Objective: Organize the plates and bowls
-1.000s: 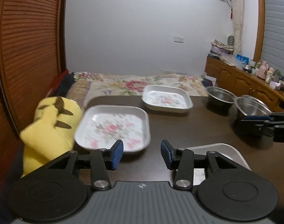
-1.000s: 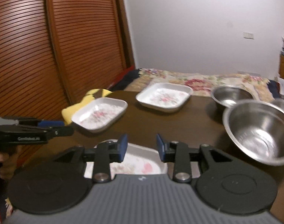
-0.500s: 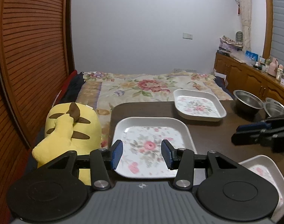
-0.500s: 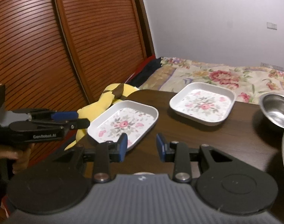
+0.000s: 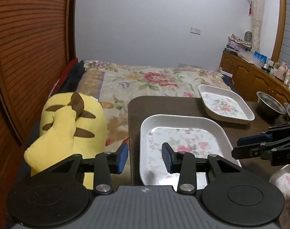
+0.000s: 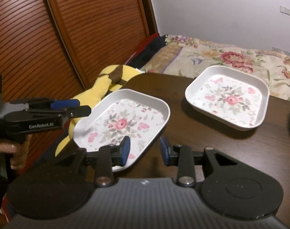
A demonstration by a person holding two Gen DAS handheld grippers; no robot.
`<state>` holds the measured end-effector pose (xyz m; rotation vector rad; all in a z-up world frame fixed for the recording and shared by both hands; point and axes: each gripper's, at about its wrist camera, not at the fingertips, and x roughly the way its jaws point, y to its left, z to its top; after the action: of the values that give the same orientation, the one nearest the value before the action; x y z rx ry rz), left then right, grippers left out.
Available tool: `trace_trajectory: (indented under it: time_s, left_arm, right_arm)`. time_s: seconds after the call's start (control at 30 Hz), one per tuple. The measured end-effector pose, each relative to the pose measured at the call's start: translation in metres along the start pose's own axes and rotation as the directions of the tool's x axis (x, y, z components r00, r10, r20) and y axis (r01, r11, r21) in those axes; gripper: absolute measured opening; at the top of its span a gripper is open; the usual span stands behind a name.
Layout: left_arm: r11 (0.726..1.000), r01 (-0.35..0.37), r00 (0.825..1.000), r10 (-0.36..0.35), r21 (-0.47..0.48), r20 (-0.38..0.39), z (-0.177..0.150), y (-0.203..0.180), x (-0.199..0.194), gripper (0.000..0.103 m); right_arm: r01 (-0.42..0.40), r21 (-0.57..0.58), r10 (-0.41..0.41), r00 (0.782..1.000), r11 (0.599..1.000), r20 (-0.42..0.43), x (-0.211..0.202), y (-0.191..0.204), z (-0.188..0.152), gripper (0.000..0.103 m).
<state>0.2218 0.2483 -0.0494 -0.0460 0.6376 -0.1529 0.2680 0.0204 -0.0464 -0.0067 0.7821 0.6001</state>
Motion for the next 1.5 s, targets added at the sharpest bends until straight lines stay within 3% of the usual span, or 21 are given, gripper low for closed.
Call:
trace_trajectory:
  time_s: [0.43, 0.73, 1.5]
  left_arm:
    - [0.999, 0.041, 0.999, -0.042, -0.019, -0.015, -0.005, 0.01, 0.01, 0.02]
    - [0.999, 0.041, 0.999, -0.042, -0.024, -0.029, -0.009, 0.009, 0.012, 0.017]
    - [0.999, 0.04, 0.999, -0.041, -0.033, -0.035, -0.012, -0.003, 0.002, 0.01]
  right_arm:
    - [0.015, -0.022, -0.016, 0.999, 1.0, -0.048, 0.022, 0.003, 0.002, 0.031]
    - [0.021, -0.029, -0.023, 0.999, 0.999, -0.05, 0.026, 0.003, 0.001, 0.022]
    - [0.031, -0.01, -0.031, 0.998, 0.999, -0.055, 0.025, -0.001, 0.0, 0.018]
